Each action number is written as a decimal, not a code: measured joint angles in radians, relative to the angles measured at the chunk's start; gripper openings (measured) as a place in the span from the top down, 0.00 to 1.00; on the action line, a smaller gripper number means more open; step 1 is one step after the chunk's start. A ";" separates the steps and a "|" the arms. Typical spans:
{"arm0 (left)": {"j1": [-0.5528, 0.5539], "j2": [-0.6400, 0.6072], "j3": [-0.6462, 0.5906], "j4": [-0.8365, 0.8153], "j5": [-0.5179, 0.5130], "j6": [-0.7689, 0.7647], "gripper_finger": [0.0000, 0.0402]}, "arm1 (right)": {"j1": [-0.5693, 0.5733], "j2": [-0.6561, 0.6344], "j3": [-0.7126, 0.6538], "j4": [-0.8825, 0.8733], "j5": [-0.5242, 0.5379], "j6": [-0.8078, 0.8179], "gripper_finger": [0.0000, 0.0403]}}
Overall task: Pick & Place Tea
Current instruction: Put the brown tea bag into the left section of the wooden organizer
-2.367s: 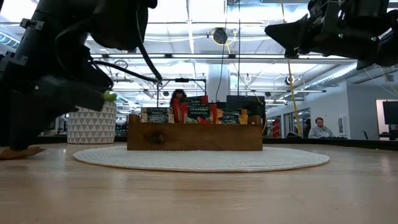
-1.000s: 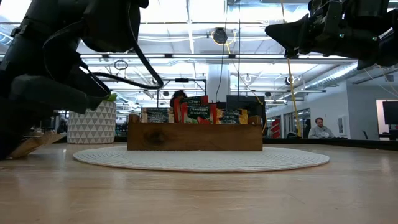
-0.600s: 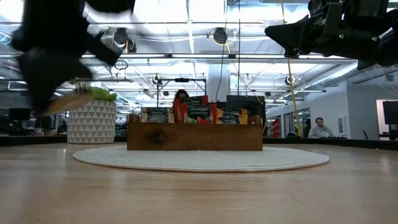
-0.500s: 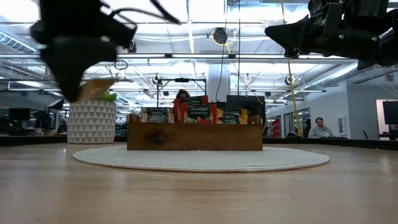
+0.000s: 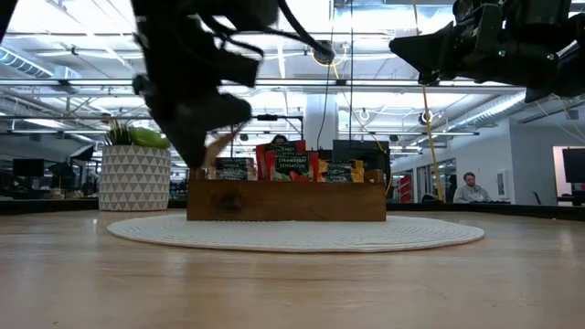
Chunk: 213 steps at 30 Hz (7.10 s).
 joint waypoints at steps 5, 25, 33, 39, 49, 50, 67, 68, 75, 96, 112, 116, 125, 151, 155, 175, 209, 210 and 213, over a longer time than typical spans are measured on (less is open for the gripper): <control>0.049 0.036 0.000 0.060 -0.024 0.085 1.00 | 0.000 0.000 0.000 -0.004 0.000 0.000 1.00; 0.113 0.038 0.020 0.007 -0.111 0.091 0.99 | 0.000 0.000 0.000 -0.012 0.004 -0.018 1.00; 0.150 0.038 0.020 0.012 -0.093 0.075 0.95 | 0.000 0.000 0.000 -0.013 0.005 -0.018 1.00; 0.156 0.038 0.020 0.012 -0.084 0.085 0.81 | 0.000 0.000 0.000 -0.019 0.005 -0.018 1.00; 0.148 0.038 0.036 -0.022 -0.072 0.130 0.62 | 0.000 0.000 0.000 -0.020 0.005 -0.018 1.00; 0.145 0.037 0.044 -0.040 -0.073 0.126 0.61 | 0.000 0.000 0.000 -0.020 0.005 -0.018 1.00; 0.080 0.036 0.188 -0.174 -0.191 0.165 0.61 | 0.000 0.000 0.000 -0.020 0.005 -0.018 1.00; 0.073 0.036 0.195 -0.138 -0.191 0.224 0.61 | 0.000 0.000 0.000 -0.020 0.005 -0.018 1.00; 0.018 0.036 0.195 0.080 -0.099 0.569 0.68 | 0.000 0.000 0.000 -0.051 0.003 -0.019 1.00; 0.088 -0.026 -0.023 0.370 0.003 0.766 0.99 | 0.000 -0.144 -0.015 -0.222 -0.001 -0.018 1.00; 0.112 -0.025 -0.023 0.256 -0.009 0.728 0.99 | 0.000 -0.144 -0.015 -0.237 0.000 -0.018 1.00; 0.137 -0.025 -0.048 0.279 -0.018 0.727 0.99 | 0.000 -0.144 -0.015 -0.237 0.000 -0.018 1.00; 0.191 -0.028 -0.175 0.392 -0.031 0.707 0.97 | 0.000 -0.144 -0.015 -0.237 0.000 -0.018 1.00; 0.154 -0.023 0.017 0.072 0.028 0.641 0.98 | 0.000 -0.144 -0.015 -0.244 0.000 -0.018 1.00; 0.154 -0.023 0.024 -0.014 -0.043 0.577 0.94 | 0.000 -0.144 -0.015 -0.244 0.000 -0.018 1.00; 0.032 -0.188 0.021 0.021 0.292 0.312 0.81 | -0.001 -0.144 -0.014 -0.251 0.004 -0.026 1.00; -0.532 -0.092 -0.086 0.038 0.603 -0.350 0.48 | 0.000 -0.144 -0.014 -0.214 0.000 0.008 1.00; -0.539 -0.085 -0.102 0.044 0.603 -0.323 0.48 | 0.000 -0.144 -0.014 -0.214 0.000 0.008 1.00; -0.556 -0.076 -0.132 0.077 0.615 -0.277 0.48 | 0.000 -0.144 -0.014 -0.214 0.000 0.008 1.00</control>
